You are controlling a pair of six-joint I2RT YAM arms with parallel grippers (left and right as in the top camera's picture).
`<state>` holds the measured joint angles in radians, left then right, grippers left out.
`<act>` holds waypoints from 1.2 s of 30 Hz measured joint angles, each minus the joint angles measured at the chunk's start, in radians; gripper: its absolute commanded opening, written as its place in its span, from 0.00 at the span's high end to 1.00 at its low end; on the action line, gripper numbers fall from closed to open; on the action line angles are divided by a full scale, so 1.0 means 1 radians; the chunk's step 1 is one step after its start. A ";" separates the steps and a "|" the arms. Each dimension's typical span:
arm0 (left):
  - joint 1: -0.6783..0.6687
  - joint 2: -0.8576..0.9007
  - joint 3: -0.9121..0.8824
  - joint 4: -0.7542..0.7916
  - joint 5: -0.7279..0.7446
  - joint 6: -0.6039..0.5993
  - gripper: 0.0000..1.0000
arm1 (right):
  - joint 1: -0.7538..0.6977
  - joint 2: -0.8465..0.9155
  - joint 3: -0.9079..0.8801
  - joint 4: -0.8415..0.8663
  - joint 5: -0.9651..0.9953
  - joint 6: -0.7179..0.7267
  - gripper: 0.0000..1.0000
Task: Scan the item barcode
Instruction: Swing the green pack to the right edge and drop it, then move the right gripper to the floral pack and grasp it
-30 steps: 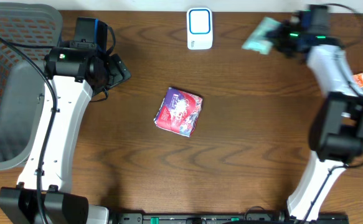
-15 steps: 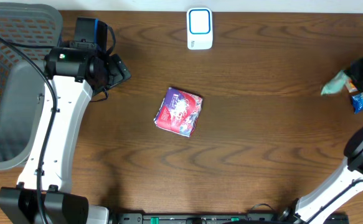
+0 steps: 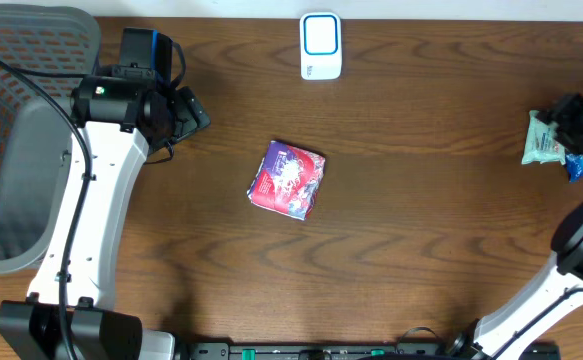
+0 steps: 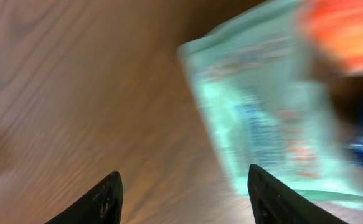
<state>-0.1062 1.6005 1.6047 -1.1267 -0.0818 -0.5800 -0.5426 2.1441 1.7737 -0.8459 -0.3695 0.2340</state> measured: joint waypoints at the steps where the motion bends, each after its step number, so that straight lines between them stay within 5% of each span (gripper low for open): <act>1: 0.000 0.000 0.000 0.000 0.000 0.000 0.02 | 0.019 -0.003 0.000 -0.002 -0.016 -0.009 0.40; 8: 0.000 0.000 0.000 0.000 0.000 0.000 0.02 | 0.211 -0.087 0.000 -0.019 -0.115 -0.047 0.34; 20: 0.000 0.000 0.000 0.000 0.000 0.000 0.02 | 0.578 -0.121 -0.003 -0.299 -0.161 -0.175 0.21; 25: 0.000 0.000 0.000 0.000 0.000 0.000 0.02 | 0.740 -0.097 -0.085 -0.199 -0.158 -0.250 0.01; 31: 0.000 0.000 0.000 0.000 0.000 0.000 0.02 | 0.879 -0.076 -0.211 0.012 -0.121 -0.234 0.01; 34: 0.000 0.000 0.000 0.000 0.000 0.000 0.02 | 0.906 -0.076 -0.267 0.137 -0.104 -0.225 0.13; 35: 0.000 0.000 0.000 0.000 0.000 0.000 0.02 | 0.911 -0.076 -0.285 0.178 -0.102 -0.225 0.33; 36: 0.000 0.000 0.000 0.000 0.000 0.000 0.02 | 0.914 -0.076 -0.304 0.208 -0.101 -0.218 0.43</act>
<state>-0.1062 1.6009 1.6047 -1.1263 -0.0818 -0.5800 0.3710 2.0686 1.4696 -0.6384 -0.4702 0.0162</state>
